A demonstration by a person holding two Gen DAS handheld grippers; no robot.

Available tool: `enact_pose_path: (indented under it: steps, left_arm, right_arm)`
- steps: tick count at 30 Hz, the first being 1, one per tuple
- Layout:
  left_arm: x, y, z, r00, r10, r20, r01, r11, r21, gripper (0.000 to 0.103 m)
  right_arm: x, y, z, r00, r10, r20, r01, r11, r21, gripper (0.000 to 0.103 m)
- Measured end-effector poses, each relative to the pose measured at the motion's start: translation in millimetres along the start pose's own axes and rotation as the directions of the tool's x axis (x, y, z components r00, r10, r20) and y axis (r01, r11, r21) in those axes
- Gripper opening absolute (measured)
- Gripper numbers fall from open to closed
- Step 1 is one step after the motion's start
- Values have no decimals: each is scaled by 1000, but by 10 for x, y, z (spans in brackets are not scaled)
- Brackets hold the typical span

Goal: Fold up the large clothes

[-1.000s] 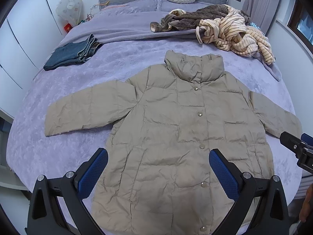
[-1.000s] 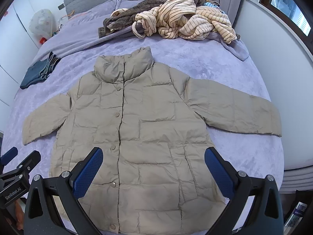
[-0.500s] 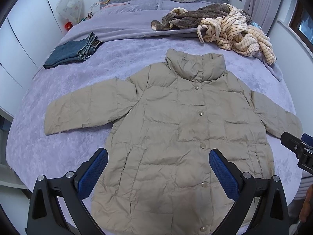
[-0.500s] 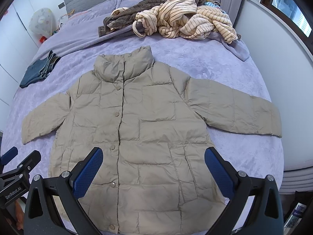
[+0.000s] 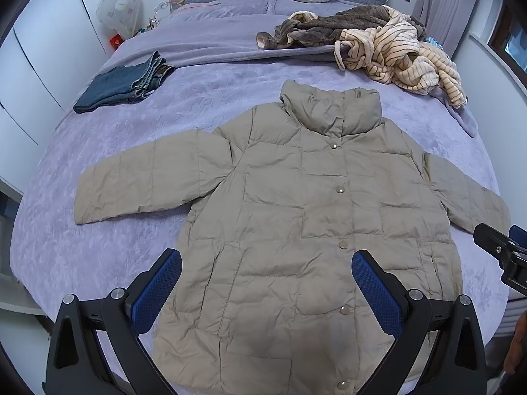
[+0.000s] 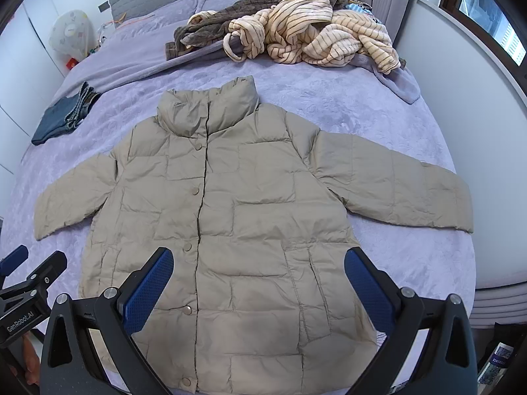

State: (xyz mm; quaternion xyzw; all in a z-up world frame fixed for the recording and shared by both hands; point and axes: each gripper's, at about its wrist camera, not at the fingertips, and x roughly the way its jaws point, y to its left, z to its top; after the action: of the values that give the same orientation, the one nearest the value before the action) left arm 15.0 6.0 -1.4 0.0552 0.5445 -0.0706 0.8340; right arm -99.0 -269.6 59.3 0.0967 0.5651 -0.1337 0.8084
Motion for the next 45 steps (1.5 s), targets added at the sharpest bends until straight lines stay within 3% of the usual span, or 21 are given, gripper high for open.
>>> enact_pose_path:
  steps: [45]
  left_arm:
    - [35, 45, 2, 1000, 0, -3, 0, 1000, -1, 103]
  right_arm:
    - [27, 34, 10, 1000, -5, -8, 5, 1000, -3, 103]
